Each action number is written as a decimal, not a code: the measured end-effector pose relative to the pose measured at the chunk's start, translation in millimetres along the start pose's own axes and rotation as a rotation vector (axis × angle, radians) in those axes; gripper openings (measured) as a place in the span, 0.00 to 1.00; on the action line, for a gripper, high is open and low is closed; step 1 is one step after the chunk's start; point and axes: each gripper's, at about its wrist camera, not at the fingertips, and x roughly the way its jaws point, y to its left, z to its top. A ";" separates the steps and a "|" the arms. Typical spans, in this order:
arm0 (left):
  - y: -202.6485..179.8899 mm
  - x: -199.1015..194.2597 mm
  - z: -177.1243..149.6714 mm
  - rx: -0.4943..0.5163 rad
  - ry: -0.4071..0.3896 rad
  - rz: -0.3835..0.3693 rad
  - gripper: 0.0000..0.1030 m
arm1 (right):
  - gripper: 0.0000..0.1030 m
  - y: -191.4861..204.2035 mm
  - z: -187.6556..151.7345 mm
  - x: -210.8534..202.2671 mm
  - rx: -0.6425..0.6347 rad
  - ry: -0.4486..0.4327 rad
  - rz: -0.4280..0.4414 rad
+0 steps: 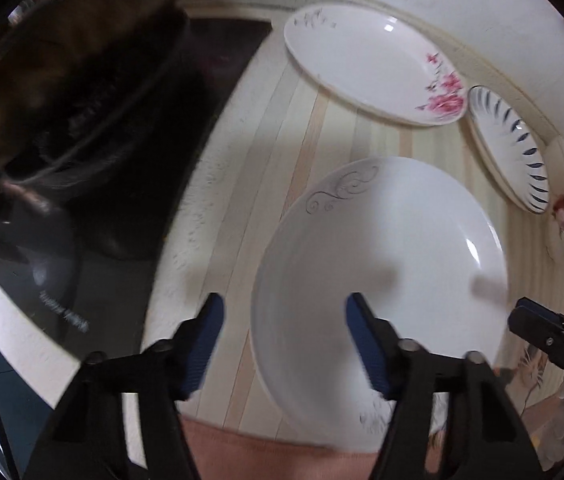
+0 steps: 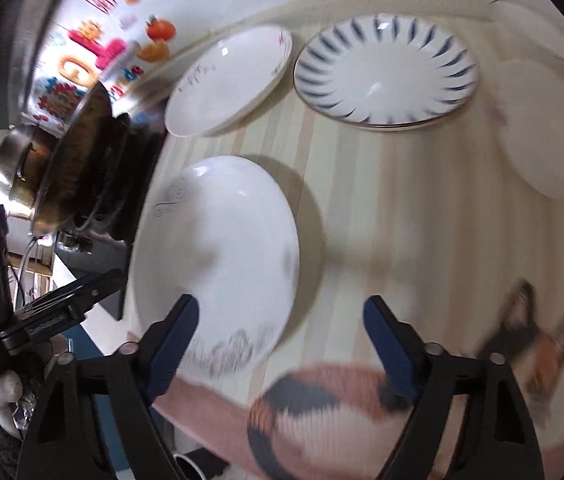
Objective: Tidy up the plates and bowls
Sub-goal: 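Reach both grippers to the white swirl plate and grasp its rim, then lift the swirl plate with both grippers and carry it to the pink-flower plate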
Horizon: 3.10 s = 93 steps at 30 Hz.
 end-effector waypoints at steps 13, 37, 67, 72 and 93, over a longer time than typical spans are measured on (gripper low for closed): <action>5.9 8.5 -6.8 -0.056 -0.008 -0.042 0.38 | 0.16 -3.4 17.2 50.8 -0.043 0.089 0.033; -131.8 8.2 -47.4 0.174 0.011 -0.075 0.38 | 0.16 -108.4 -39.3 -51.3 0.096 0.040 0.005; -115.7 -44.8 4.5 0.147 -0.149 -0.056 0.38 | 0.22 -143.3 -56.2 -107.0 0.235 0.012 -0.066; -78.9 -34.8 72.9 0.041 -0.196 -0.057 0.38 | 0.46 -84.7 6.8 -121.0 0.135 -0.063 -0.004; -29.7 58.2 171.4 -0.125 -0.174 0.005 0.38 | 0.41 30.7 299.4 79.9 -0.225 -0.095 -0.122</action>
